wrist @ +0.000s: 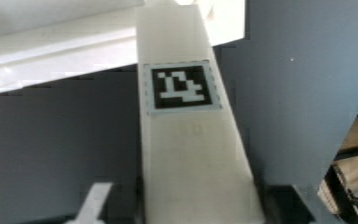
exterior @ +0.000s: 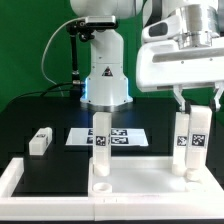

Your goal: Assemble desk

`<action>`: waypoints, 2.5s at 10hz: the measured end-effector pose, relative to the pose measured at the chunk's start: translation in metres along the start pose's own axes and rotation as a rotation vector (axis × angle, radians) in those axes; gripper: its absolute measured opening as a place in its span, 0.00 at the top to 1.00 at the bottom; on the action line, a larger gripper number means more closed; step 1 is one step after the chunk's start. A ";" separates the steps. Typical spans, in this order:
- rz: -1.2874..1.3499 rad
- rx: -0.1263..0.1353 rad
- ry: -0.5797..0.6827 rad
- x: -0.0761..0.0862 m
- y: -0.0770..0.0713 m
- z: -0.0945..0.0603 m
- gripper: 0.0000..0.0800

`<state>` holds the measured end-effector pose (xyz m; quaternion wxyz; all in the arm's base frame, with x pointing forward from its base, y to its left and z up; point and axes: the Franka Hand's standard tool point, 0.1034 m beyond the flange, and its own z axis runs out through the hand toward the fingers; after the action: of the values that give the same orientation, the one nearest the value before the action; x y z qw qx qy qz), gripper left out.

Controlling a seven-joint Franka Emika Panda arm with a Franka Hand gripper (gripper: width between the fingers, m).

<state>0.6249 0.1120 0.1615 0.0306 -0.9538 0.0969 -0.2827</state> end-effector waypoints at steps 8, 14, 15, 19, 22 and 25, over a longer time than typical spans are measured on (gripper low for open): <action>-0.012 -0.008 -0.013 -0.011 0.000 0.012 0.63; -0.031 -0.008 -0.011 -0.011 -0.004 0.018 0.63; -0.036 -0.009 -0.008 -0.013 -0.003 0.020 0.63; -0.036 -0.003 0.036 -0.018 -0.004 0.028 0.63; -0.046 -0.004 0.040 -0.017 -0.004 0.028 0.63; -0.058 -0.004 0.039 -0.017 -0.004 0.028 0.29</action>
Offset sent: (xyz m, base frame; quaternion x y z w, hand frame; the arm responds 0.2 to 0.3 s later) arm 0.0019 0.0147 -0.0039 0.0001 0.0080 0.0270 0.9996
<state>0.6263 0.1192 0.1291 0.0186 -0.9505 0.0704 -0.3019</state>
